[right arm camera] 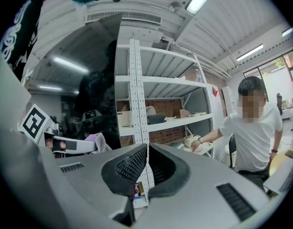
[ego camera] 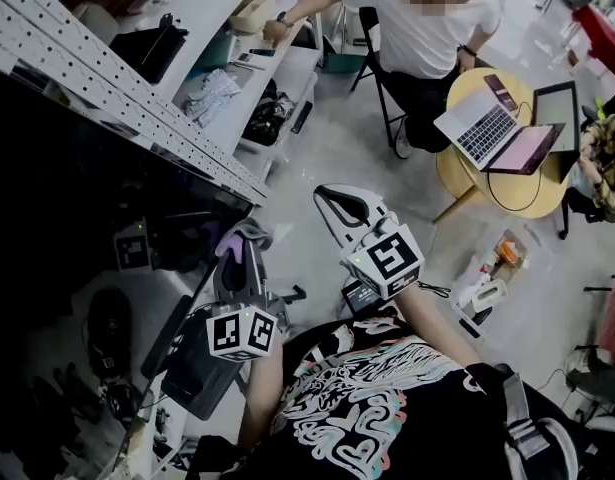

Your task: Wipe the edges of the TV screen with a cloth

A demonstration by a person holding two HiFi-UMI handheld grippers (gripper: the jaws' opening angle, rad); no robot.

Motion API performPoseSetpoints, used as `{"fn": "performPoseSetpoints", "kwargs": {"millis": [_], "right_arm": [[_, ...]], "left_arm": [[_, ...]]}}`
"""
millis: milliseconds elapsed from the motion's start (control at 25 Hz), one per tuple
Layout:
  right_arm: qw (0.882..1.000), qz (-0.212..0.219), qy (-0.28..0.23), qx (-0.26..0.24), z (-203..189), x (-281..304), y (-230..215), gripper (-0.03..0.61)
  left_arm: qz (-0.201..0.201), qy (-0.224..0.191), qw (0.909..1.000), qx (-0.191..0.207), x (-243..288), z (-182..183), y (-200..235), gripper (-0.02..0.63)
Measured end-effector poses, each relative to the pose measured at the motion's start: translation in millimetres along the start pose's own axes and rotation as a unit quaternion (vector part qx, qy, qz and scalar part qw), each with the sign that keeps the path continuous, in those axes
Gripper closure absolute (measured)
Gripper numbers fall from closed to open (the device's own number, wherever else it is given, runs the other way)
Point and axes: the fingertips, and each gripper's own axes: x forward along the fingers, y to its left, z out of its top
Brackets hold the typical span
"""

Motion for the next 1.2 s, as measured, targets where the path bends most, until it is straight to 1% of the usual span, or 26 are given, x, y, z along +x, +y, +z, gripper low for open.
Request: {"fn": "performPoseSetpoints", "kwargs": {"millis": [600, 760, 880, 1040, 1200], "right_arm": [[1.000, 0.007, 0.002, 0.001, -0.7, -9.7, -6.9, 0.545], [1.000, 0.006, 0.000, 0.000, -2.7, -15.1, -11.7, 0.545], [1.000, 0.007, 0.004, 0.002, -8.1, -23.0, -11.4, 0.545], [1.000, 0.023, 0.010, 0.004, -12.1, -23.7, -4.4, 0.545], [0.999, 0.037, 0.014, 0.004, -20.7, -19.6, 0.7, 0.545]], "left_arm": [[-0.010, -0.007, 0.9999, -0.002, 20.3, -1.2, -18.3, 0.545], [-0.014, -0.014, 0.9998, -0.005, 28.9, -0.4, -24.4, 0.545], [-0.019, -0.015, 0.9997, 0.008, 31.8, -4.5, -31.7, 0.544], [-0.037, -0.006, 0.9988, 0.031, 37.5, -8.1, -39.3, 0.544], [-0.052, -0.001, 0.9971, 0.057, 26.3, -6.8, -51.3, 0.545]]}}
